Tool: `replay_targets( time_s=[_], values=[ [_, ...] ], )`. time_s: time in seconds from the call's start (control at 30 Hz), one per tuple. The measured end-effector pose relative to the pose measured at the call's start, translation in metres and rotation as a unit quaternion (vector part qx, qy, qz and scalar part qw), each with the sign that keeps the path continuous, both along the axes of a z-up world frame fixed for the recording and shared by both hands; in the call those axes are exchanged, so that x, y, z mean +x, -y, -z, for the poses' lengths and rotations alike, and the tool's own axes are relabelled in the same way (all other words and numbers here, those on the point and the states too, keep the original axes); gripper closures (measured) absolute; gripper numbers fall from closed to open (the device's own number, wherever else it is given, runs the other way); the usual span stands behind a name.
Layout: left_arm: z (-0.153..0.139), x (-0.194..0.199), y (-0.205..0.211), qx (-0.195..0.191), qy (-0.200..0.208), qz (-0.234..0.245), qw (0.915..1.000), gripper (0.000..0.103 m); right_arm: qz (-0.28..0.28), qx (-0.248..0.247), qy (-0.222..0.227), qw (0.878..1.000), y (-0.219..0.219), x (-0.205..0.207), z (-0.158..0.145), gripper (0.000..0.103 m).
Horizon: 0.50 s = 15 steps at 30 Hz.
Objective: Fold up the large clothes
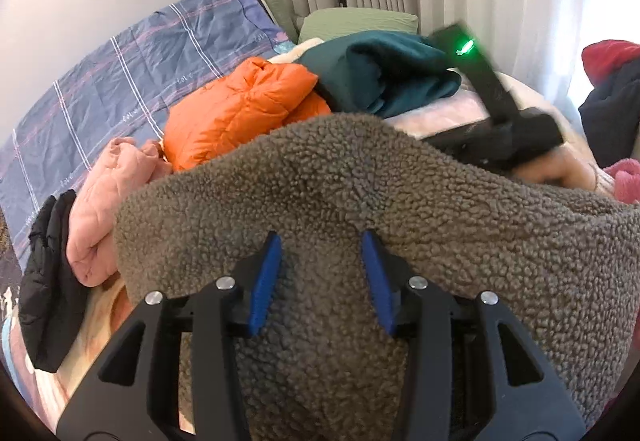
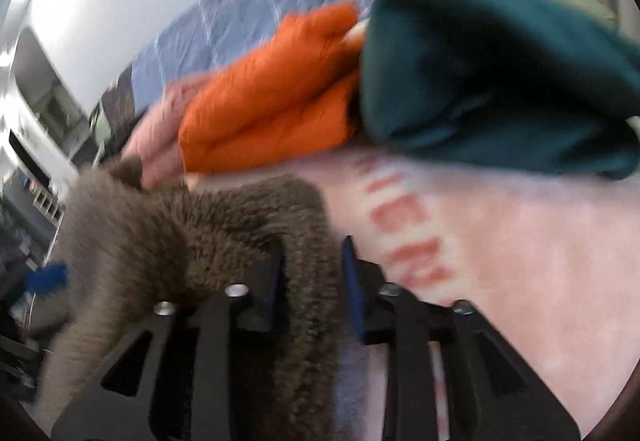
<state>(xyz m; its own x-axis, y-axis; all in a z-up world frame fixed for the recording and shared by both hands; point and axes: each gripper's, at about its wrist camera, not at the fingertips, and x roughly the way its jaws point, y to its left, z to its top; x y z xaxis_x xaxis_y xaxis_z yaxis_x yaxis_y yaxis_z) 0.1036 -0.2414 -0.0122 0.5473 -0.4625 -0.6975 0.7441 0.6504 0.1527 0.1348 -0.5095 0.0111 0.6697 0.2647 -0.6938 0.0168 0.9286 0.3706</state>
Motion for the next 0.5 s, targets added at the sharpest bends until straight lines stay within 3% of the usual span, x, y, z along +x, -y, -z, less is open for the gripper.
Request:
replay_targets(
  time_s=[0.07,0.13,0.2,0.3,0.4,0.43,0.5],
  values=[
    [0.0,-0.003,0.0,0.005,0.007,-0.002,1.0,0.06,0.041,-0.042,0.037,0.998,0.007,-0.021,-0.036,0.067],
    [-0.001,-0.004,0.0,0.006,0.013,-0.005,0.9999,0.06,0.049,-0.066,0.084,0.993,0.009,-0.047,-0.075,0.067],
    [-0.001,-0.004,0.0,0.007,0.014,-0.006,0.9999,0.059,0.024,-0.051,0.116,0.992,0.001,-0.076,-0.102,0.067],
    [-0.001,-0.004,0.001,0.005,0.014,-0.008,0.9999,0.059,-0.057,-0.021,0.168,0.984,-0.036,-0.145,-0.132,0.067],
    [-0.001,-0.003,0.0,0.004,0.014,-0.009,0.9999,0.059,-0.087,-0.037,0.168,0.981,-0.061,-0.191,-0.123,0.067],
    [-0.001,-0.003,0.0,0.004,0.014,-0.01,0.9999,0.059,-0.077,-0.051,0.145,0.985,-0.074,-0.188,-0.105,0.067],
    [-0.002,-0.003,-0.002,0.0,0.012,-0.011,0.9999,0.058,-0.037,-0.061,0.049,0.996,-0.08,-0.179,-0.042,0.064]
  ],
)
